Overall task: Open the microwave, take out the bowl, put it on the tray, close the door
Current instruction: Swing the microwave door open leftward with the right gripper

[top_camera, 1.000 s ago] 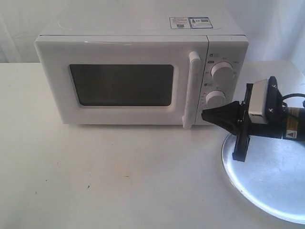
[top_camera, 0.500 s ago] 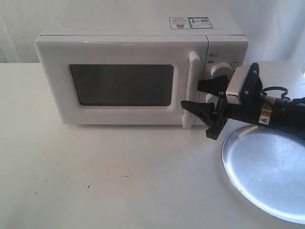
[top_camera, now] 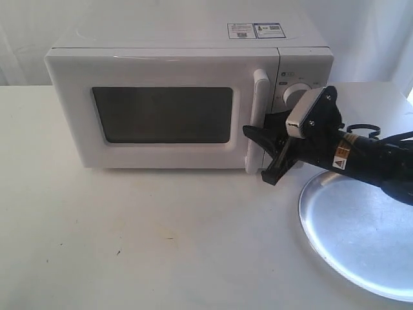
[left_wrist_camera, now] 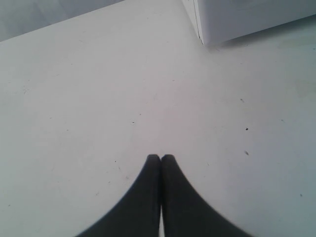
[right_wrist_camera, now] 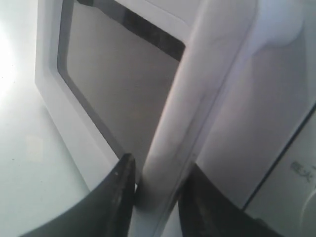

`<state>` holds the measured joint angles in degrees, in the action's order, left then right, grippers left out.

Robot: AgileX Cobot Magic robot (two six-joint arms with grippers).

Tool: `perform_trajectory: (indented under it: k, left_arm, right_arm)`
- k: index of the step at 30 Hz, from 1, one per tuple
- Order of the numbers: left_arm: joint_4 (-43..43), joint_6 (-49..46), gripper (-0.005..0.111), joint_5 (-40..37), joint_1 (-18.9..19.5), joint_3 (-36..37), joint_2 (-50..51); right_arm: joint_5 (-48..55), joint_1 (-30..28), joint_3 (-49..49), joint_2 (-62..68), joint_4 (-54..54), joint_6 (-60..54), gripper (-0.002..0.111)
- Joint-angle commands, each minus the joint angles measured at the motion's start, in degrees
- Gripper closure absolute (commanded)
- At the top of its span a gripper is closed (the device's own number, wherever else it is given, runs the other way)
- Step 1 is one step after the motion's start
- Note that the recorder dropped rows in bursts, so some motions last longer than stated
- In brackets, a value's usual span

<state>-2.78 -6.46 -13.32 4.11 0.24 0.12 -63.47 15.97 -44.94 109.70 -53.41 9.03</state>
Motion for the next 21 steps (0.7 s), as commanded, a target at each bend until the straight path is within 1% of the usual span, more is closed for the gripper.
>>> perform_trajectory:
  k: [1,8,16,21]
  left_arm:
    - [0.2,0.2,0.107,-0.1,-0.2,-0.2,-0.1]
    - [0.2,0.2,0.107,-0.1,-0.2,-0.2,-0.1]
    - [0.2,0.2,0.107,0.1,-0.2,-0.2,-0.1]
    - [0.2,0.2,0.107,0.1,-0.2,-0.2,-0.1]
  right_arm:
    - [-6.5,6.9,-1.9,0.1,-12.6,-5.0,0.108]
    - [-6.5,8.3,-0.6,-3.9,-18.8,-4.8,0.108]
    - [-6.5,8.3,5.6,-14.7,-20.2,-4.5,0.108]
    - [-6.5,8.3,8.1,-19.1,-20.5,-4.8,0.108]
